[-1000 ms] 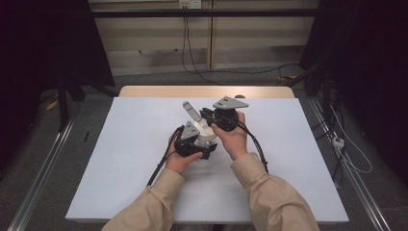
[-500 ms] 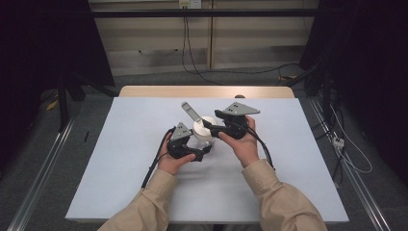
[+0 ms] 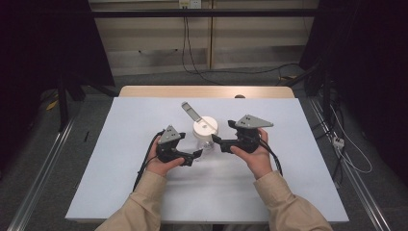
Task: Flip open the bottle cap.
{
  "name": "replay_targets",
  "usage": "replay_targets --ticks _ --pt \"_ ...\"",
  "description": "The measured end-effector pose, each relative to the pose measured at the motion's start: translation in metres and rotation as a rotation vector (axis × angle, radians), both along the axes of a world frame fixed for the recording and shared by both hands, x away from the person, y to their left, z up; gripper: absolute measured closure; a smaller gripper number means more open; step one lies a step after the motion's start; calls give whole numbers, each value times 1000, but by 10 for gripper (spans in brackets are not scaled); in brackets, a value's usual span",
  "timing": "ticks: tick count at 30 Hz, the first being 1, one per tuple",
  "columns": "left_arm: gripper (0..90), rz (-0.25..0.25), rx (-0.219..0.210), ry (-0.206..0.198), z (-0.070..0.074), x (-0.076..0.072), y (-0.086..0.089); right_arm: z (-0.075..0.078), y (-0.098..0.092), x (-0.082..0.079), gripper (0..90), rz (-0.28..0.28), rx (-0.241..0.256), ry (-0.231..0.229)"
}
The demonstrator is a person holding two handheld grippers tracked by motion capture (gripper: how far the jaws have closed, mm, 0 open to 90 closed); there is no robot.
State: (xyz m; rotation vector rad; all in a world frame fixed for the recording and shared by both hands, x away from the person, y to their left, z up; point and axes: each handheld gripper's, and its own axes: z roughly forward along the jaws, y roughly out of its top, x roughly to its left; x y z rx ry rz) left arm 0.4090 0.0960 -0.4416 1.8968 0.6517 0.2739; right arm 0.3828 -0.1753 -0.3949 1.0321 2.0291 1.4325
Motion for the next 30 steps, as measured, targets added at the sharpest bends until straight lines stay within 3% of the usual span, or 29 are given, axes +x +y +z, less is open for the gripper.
replay_targets --ticks 5,15,30 --pt "41 8 25 -11 0 -6 17 -10 -12 -13 162 -7 -1 1" --pt "42 38 32 -16 3 -21 56 -30 -37 -40 153 -21 -9 15" --pt "50 75 40 -11 4 -34 91 -46 -78 -73 150 -77 -19 22"
